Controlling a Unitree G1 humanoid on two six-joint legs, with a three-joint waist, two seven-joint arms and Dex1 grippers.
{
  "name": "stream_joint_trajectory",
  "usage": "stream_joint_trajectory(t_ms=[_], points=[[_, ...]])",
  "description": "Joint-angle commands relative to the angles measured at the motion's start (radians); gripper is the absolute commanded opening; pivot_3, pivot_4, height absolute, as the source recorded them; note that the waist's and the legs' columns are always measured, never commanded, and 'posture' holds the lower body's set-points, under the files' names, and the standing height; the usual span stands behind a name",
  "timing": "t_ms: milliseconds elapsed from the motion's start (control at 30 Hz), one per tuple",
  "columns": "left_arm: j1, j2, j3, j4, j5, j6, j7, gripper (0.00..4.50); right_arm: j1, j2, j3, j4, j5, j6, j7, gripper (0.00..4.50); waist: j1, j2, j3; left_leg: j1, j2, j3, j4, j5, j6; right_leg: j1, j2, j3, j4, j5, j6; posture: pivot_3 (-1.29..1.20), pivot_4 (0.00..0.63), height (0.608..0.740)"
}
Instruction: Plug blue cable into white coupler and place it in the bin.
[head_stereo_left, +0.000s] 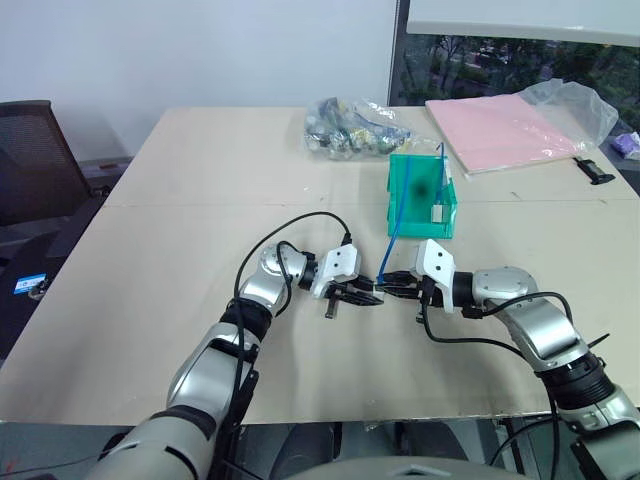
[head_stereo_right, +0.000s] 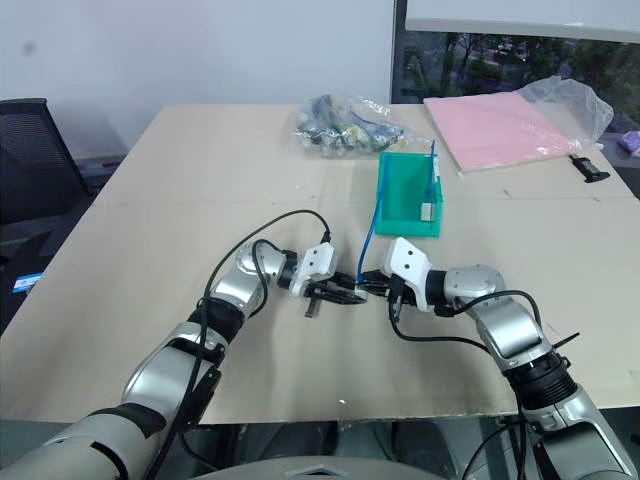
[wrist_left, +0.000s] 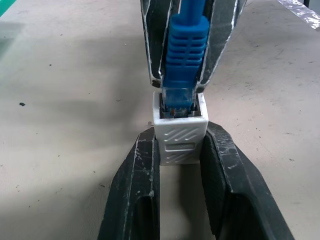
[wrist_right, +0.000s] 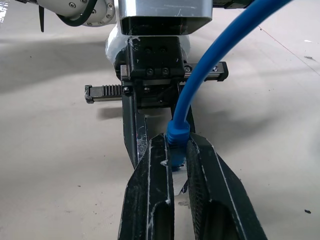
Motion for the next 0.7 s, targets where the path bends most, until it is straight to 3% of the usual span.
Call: stream_joint_trajectory(t_ms=[33,167,233,367,400,467,567,700], points=[[0.008,-0.004,-0.015,0.005,0.027,0.008,0.01,0.52,0.053,0.006,0.024,0.121,-0.031,0.081,-0.021,0.03,0.0,0.0,0.0,0.0,0.0,0.0,0.0,0.0,0.0,0.0,0.0,0.0,0.0,0.0,0.0,0.0,0.15,0.74],[0.012,0.0,0.0,-0.015,0.007,0.047,0.002,0.52,0.021,0.01,-0.061,0.018,0.083,0.146,0.003,0.03,0.001,0.001,0.003,-0.001,0.0,-0.001,0.0,0.0,0.0,0.0,0.0,0.0,0.0,0.0,0.0,0.0,0.15,0.74],[0.025,0.011,0.014,-0.069,-0.028,0.113,-0.022,1.54,-0.007,0.001,-0.111,-0.042,0.151,0.202,0.009,0.03,0.001,0.003,0.008,-0.002,0.0,-0.001,0.0,0.0,0.0,-0.002,0.0,0.0,0.0,0.002,-0.003,0.0,0.15,0.74],[0.069,0.028,0.055,-0.215,-0.064,0.174,0.043,2.97,-0.039,-0.006,-0.166,-0.116,0.222,0.302,-0.018,0.03,0.004,0.007,0.018,-0.011,-0.001,-0.001,0.0,0.0,0.0,-0.01,-0.001,0.0,0.001,0.003,-0.004,0.0,0.15,0.74],[0.091,0.04,0.07,-0.29,-0.083,0.22,0.063,3.62,-0.05,-0.009,-0.181,-0.137,0.241,0.335,-0.029,0.03,0.003,0.007,0.018,-0.016,-0.001,-0.002,0.0,0.0,0.0,-0.015,-0.001,0.0,0.002,0.003,-0.005,0.0,0.15,0.74],[0.156,0.08,0.116,-0.508,-0.129,0.369,0.127,4.45,-0.097,-0.02,-0.224,-0.17,0.29,0.437,-0.061,0.03,-0.001,0.006,0.02,-0.031,-0.001,-0.002,0.002,0.005,-0.007,-0.031,-0.003,0.001,0.005,0.003,-0.005,0.0,0.15,0.74],[0.228,0.126,0.184,-0.804,-0.194,0.598,0.254,4.45,-0.185,-0.042,-0.289,-0.164,0.363,0.564,-0.086,0.03,-0.018,0.005,0.026,-0.042,-0.001,-0.005,0.002,0.005,-0.009,-0.043,-0.003,0.005,0.006,0.004,-0.005,0.0,0.15,0.74],[0.23,0.155,0.267,-1.11,-0.286,0.927,0.448,4.45,-0.348,-0.066,-0.377,-0.064,0.44,0.694,-0.101,0.03,-0.017,0.002,0.031,-0.043,-0.002,-0.006,0.0,0.005,-0.009,-0.046,-0.004,0.005,0.003,0.004,-0.005,0.0,0.15,0.74]])
